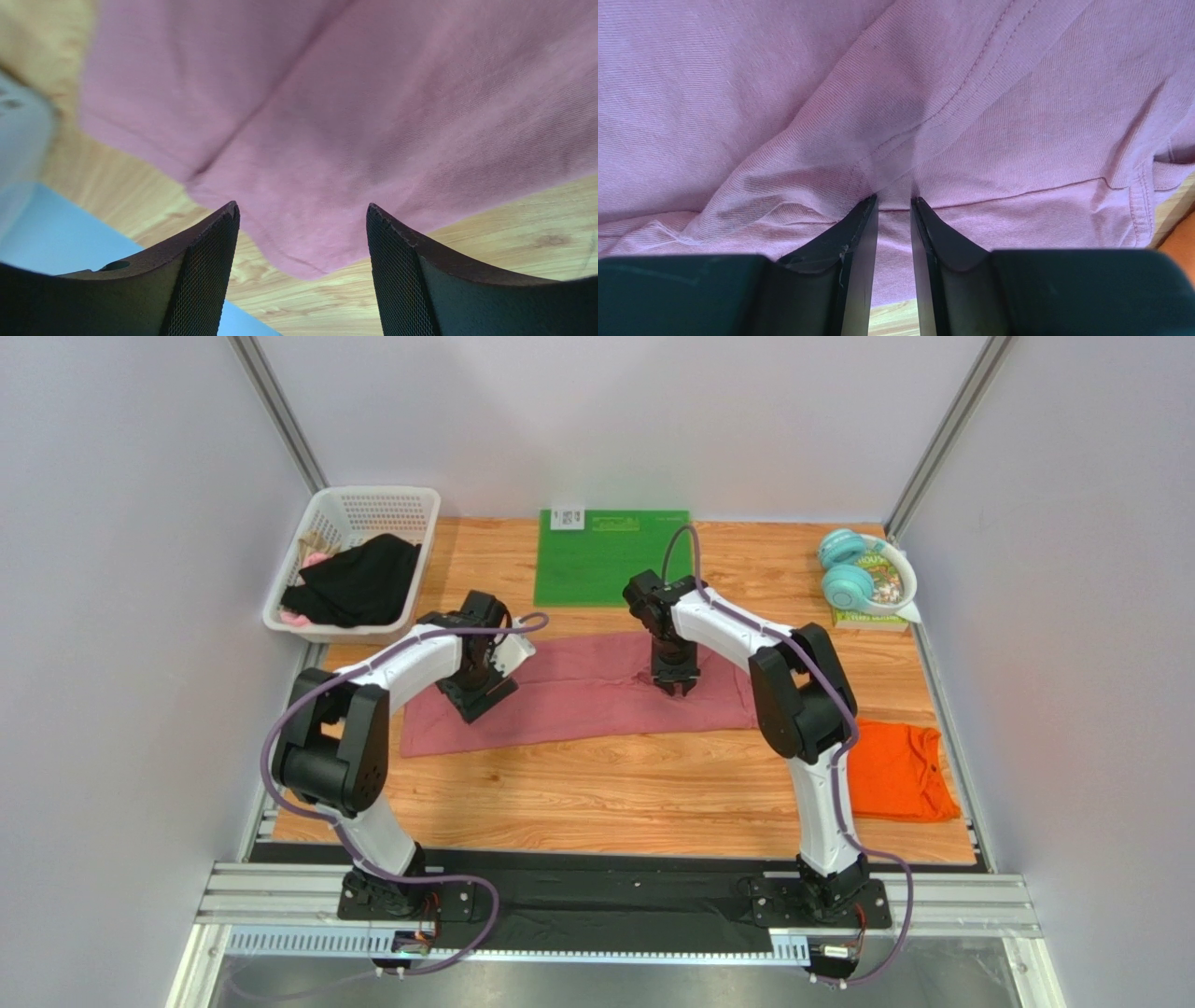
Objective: Fold and stack the t-shirts
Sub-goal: Fold the other side of the tshirt into a rectangle
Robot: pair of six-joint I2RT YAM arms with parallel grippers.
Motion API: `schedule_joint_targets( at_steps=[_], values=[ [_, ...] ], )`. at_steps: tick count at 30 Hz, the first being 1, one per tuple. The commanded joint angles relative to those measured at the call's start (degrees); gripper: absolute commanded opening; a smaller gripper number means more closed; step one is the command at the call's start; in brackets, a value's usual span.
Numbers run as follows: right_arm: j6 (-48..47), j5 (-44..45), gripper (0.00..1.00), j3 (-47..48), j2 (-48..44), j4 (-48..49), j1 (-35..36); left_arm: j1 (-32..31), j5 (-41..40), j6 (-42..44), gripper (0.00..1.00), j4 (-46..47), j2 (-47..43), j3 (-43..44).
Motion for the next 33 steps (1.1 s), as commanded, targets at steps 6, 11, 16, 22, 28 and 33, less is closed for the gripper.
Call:
schedule_joint_targets(
  at_steps=[6,11,16,22,28,33],
  values=[
    [0.4,0.8,0.30,4.9,1.8,0.6,0.2,0.2,-0.9,-1.1,0.73,3.1,5.7,-2.2],
    [0.1,1.2,0.30,6.6,2.7,0.4,0.2,0.2,-1.8,-0.3,0.73,3.8,6.2,-2.7],
    [-0.2,1.1,0.30,8.6,4.2,0.5,-0.2,0.2,-2.1,0.0,0.73,4.1,6.2,-3.1],
    [-1.1,1.3,0.30,12.9,6.5,0.2,-0.9,0.2,-2.5,0.4,0.73,4.3,6.2,-3.6],
    [-2.0,0.6,0.30,20.9,9.9,-0.5,-2.6,0.2,-2.4,0.6,0.73,3.9,5.9,-3.5],
    [-3.2,-1.2,0.30,28.2,14.5,-1.2,-4.1,0.2,-2.3,0.5,0.73,3.8,6.0,-3.5]
  ],
)
